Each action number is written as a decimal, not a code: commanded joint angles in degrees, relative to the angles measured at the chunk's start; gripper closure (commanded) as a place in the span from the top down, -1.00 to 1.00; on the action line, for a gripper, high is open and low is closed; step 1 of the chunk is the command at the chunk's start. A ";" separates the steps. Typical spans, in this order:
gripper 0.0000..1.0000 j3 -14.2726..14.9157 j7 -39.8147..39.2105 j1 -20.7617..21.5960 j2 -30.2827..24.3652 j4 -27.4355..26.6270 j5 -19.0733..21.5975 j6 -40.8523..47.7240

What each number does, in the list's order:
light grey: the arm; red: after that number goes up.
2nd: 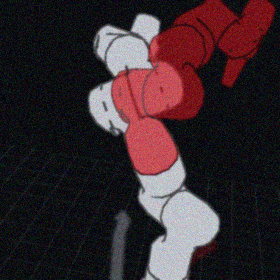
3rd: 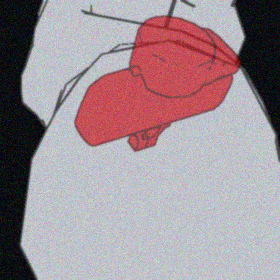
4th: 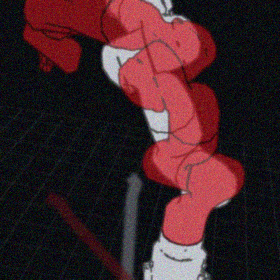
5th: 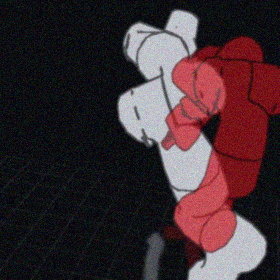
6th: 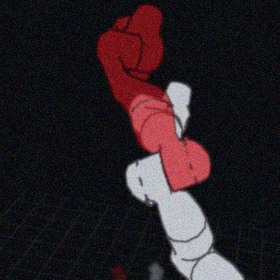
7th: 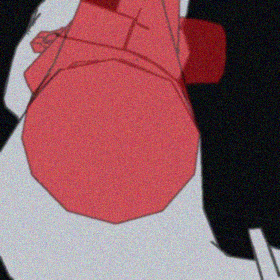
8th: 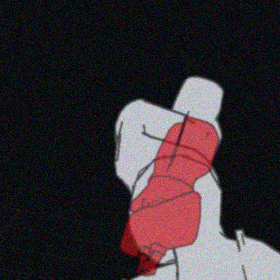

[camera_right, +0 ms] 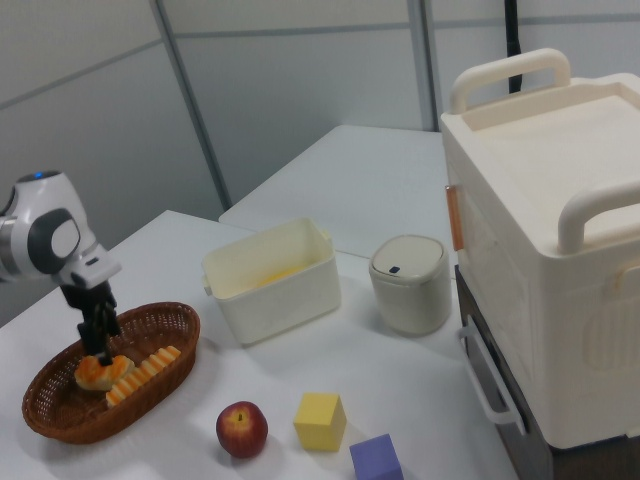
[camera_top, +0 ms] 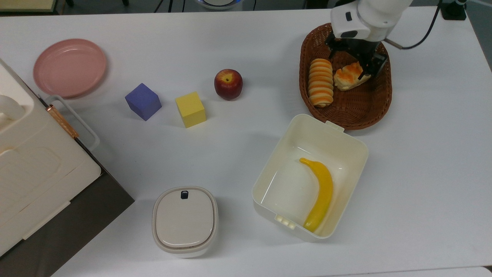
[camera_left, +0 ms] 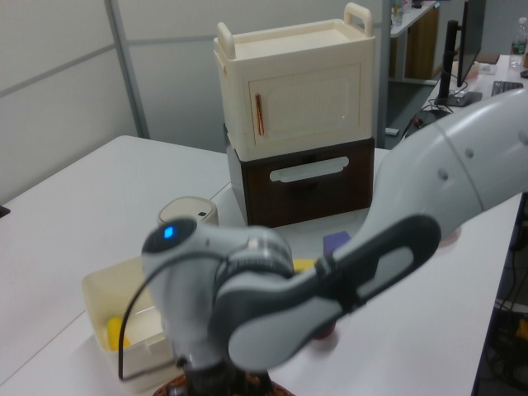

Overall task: Put the bread on the table
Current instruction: 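Move the gripper over the wicker basket to the glazed pastry, then lower the gripper and close it on the glazed pastry, then lift the pastry out of the basket and carry it beside the yellow cube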

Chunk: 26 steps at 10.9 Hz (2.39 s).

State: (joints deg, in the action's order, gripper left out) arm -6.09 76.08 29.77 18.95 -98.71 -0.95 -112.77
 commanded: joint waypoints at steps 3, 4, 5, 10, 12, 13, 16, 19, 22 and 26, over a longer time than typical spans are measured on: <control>1.00 0.20 14.26 4.95 3.63 -3.69 -1.15 -6.04; 1.00 0.20 15.06 4.78 3.81 -3.69 -1.15 -6.93; 1.00 0.20 15.06 4.51 3.82 -3.69 -1.15 -7.46; -0.11 0.20 14.98 4.25 4.70 -4.39 -3.43 -12.38; -0.11 0.29 13.66 3.81 2.95 -4.30 -4.58 -11.25; -0.11 0.20 11.48 3.46 1.63 -4.30 -5.02 -10.02; -0.08 0.20 1.30 -0.57 -3.11 -4.21 -5.02 -6.42; -0.08 0.29 -14.84 -6.72 -6.63 -4.13 -4.93 -3.60; 0.00 0.29 -34.35 -16.20 -8.31 -3.95 -4.23 -2.64; 0.45 0.29 -58.22 -26.94 -8.31 -3.78 -3.97 1.33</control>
State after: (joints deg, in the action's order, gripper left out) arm -5.50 26.46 6.62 12.32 -101.21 -5.56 -112.88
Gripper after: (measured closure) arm 0.441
